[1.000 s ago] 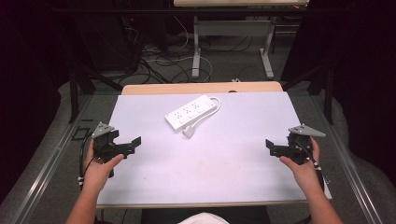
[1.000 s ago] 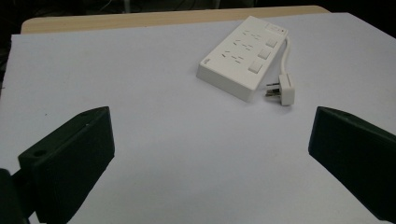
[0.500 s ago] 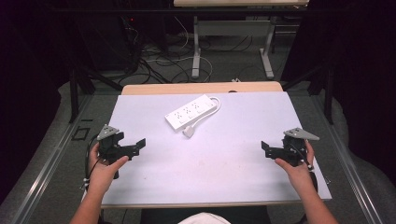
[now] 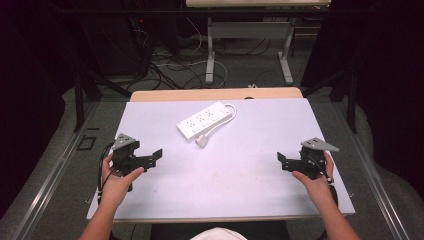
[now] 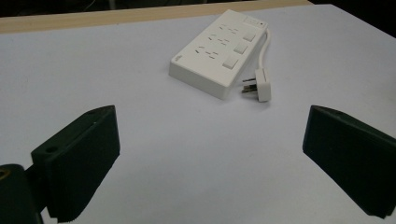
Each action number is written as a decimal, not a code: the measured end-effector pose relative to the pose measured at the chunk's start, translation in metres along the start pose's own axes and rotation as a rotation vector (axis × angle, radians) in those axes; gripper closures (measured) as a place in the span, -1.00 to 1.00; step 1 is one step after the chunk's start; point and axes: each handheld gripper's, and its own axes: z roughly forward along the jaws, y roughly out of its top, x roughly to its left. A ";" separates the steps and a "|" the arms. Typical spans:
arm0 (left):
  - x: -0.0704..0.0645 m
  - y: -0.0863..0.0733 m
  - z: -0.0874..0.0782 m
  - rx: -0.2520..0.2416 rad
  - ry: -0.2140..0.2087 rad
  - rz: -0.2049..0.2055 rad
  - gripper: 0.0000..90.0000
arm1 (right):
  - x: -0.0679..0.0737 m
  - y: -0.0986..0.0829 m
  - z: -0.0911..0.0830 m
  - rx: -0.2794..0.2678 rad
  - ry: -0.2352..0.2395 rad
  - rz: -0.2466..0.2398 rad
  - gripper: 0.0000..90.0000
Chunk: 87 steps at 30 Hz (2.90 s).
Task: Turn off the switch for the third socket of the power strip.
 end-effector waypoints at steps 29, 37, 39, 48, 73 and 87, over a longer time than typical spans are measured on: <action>-0.024 0.034 0.018 0.009 -0.020 0.118 -0.52 | 0.004 -0.005 0.007 0.010 0.012 0.004 -0.93; -0.031 0.046 0.026 0.018 -0.031 0.153 -0.50 | 0.004 -0.006 0.007 0.015 0.013 0.002 -0.93; -0.031 0.050 0.028 0.019 -0.038 0.151 -0.49 | 0.004 -0.006 0.007 0.015 0.014 0.003 -0.93; -0.037 0.066 0.033 0.042 -0.043 0.163 -0.49 | 0.004 -0.006 0.008 0.011 0.015 0.005 -0.92; -0.051 0.098 0.061 0.096 -0.059 0.162 -0.45 | 0.002 -0.007 0.008 0.024 0.021 0.006 -0.91; -0.048 0.106 0.077 0.128 -0.062 0.107 -0.40 | 0.002 -0.008 0.009 0.028 0.022 0.011 -0.89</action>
